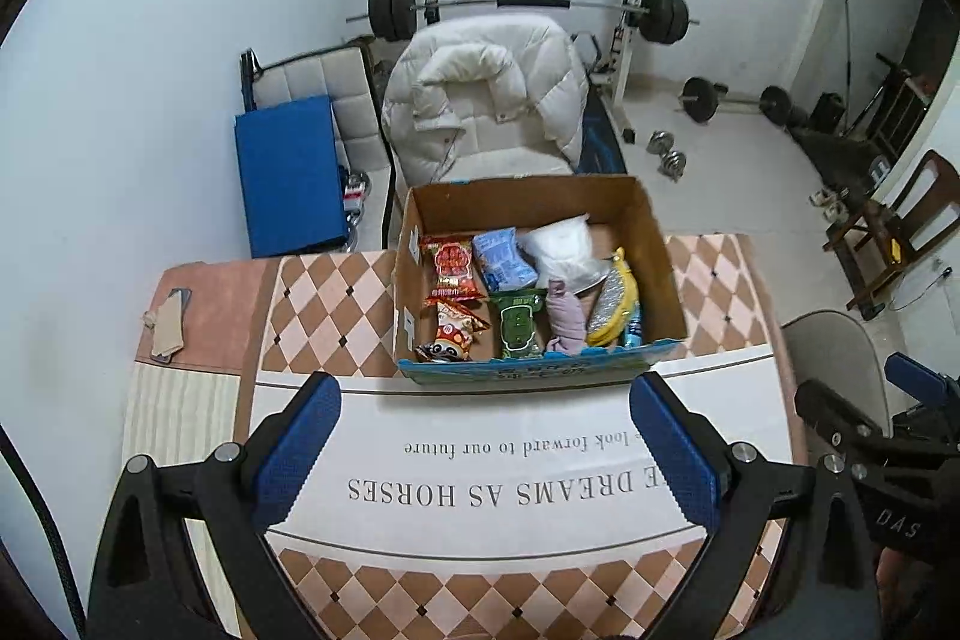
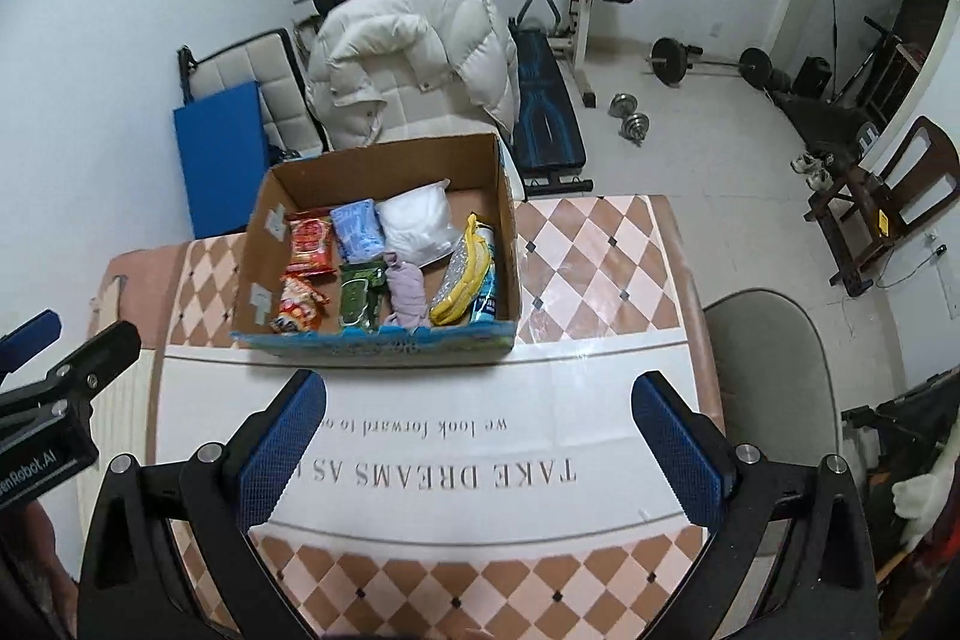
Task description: Organize soft objects
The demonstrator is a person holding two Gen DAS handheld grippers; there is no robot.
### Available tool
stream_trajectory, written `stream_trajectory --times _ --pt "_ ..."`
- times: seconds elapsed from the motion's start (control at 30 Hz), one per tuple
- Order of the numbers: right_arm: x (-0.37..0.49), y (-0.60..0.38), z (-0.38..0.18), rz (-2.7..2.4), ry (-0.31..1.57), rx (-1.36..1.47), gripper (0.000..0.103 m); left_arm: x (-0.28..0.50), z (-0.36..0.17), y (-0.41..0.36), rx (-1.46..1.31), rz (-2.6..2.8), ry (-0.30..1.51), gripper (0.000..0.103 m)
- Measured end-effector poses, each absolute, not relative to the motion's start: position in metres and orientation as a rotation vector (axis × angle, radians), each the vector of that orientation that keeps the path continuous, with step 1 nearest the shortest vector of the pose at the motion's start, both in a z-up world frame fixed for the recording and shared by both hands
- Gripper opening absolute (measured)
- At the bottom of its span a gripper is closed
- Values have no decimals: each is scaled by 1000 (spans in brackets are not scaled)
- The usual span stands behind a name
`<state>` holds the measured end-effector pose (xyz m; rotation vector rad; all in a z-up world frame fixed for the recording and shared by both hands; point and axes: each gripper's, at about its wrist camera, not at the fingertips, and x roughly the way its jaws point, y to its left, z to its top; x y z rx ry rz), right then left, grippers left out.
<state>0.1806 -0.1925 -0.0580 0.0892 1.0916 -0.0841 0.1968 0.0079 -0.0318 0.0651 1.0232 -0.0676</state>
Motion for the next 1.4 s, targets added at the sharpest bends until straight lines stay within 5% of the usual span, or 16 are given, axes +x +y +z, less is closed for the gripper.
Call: stream_trajectory --times 0.53,1.4 --pt "89 -173 41 -91 943 26 103 139 22 24 11 -89 957 99" --pt "128 -174 43 -117 906 23 103 156 20 32 37 -24 897 103"
